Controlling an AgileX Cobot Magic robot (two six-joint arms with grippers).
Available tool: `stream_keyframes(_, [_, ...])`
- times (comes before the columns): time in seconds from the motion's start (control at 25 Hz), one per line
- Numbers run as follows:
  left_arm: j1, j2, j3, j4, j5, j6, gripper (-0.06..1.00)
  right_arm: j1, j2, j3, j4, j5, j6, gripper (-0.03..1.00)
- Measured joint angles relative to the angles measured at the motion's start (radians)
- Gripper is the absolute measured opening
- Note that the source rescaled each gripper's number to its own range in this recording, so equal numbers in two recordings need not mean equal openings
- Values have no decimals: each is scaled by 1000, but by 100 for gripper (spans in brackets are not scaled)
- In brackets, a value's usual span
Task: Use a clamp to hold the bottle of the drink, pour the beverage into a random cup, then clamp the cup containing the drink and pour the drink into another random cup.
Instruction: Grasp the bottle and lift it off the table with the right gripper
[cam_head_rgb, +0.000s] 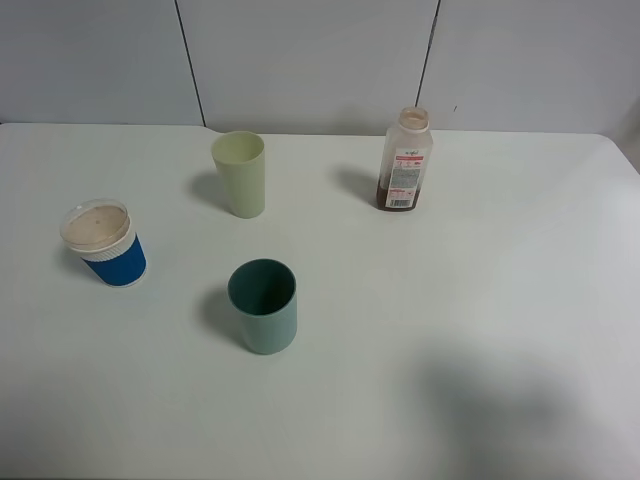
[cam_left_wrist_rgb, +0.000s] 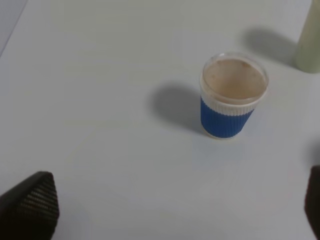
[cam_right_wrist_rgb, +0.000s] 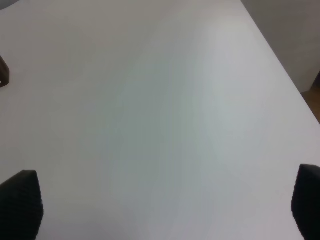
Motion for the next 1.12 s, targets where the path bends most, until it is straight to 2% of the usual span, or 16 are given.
stream_keyframes(0.76, [0, 0, 0, 0, 0, 0, 100, 0, 0, -5, 0, -6, 0, 100])
stream_keyframes(1.04, [0, 0, 0, 0, 0, 0, 100, 0, 1, -61, 0, -211, 0, 100])
stream_keyframes(1.12, [0, 0, 0, 0, 0, 0, 100, 0, 23, -63, 0, -242, 0, 100])
